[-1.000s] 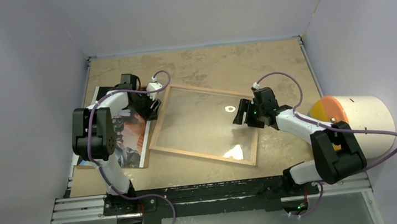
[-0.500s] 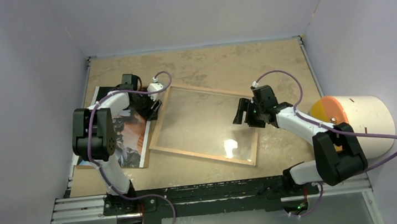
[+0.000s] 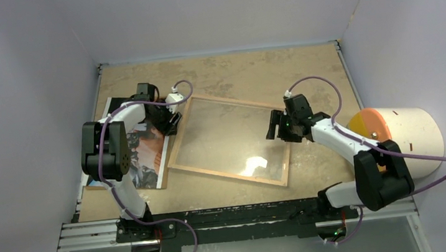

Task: Put the photo into the frame
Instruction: Place the photo frame item in the photo frame.

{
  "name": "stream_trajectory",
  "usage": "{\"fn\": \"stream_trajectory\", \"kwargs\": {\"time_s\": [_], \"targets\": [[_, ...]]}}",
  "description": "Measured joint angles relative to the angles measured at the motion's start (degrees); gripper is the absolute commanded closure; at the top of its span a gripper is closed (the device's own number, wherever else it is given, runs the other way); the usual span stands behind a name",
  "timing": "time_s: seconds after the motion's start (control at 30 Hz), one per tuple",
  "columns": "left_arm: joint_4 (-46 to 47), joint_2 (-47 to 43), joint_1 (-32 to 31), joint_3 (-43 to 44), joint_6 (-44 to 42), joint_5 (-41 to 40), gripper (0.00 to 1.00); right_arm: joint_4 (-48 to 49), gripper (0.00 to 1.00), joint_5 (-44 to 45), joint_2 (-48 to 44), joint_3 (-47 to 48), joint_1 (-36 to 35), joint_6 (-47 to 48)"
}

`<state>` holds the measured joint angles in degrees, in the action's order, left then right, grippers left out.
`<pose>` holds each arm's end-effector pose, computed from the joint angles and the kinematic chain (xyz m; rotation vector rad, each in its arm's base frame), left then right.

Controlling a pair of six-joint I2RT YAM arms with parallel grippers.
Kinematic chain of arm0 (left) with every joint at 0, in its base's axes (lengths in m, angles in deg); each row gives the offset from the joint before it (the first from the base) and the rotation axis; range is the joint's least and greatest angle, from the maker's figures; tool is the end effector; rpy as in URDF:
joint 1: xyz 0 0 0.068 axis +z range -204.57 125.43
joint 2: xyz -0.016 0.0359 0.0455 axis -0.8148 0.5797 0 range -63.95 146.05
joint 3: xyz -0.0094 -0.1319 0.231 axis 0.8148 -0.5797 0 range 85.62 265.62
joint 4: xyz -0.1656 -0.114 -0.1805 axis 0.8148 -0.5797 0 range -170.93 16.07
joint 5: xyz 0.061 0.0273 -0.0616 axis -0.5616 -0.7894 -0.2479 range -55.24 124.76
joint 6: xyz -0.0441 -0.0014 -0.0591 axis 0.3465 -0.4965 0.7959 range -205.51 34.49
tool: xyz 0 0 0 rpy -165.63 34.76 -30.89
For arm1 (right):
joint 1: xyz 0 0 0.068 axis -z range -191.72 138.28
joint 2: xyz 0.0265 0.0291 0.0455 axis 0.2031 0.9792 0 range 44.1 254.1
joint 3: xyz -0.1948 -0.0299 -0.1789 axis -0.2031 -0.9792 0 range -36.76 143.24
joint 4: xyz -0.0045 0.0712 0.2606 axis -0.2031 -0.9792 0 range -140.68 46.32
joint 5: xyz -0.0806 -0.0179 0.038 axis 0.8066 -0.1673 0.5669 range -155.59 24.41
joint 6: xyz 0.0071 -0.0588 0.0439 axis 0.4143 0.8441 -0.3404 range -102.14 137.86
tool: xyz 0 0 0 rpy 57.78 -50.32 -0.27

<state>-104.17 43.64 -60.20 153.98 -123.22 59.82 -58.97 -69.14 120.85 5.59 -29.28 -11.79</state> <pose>0.3737 -0.0631 0.1227 1.0769 2.4215 -0.4331 0.2778 0.0918 0.1663 0.2336 2.4751 0.4359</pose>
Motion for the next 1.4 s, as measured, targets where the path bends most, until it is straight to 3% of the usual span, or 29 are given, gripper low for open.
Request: {"fn": "stream_trajectory", "kwargs": {"time_s": [0.67, 1.0, 1.4], "targets": [[0.35, -0.52, -0.02, -0.35, -0.02, 0.04, 0.45, 3.04, 0.27, 1.99, 3.69, -0.7, -1.14, 0.2], [0.44, -0.7, 0.09, -0.5, -0.48, 0.26, 0.46, -0.15, 0.27, 10.78, 9.2, 3.87, -7.26, 0.11], [0.13, -0.44, 1.36, -0.26, -1.01, 2.64, 0.46, -8.5, 0.22, 11.58, 9.88, 10.38, -7.21, -1.14]]}}
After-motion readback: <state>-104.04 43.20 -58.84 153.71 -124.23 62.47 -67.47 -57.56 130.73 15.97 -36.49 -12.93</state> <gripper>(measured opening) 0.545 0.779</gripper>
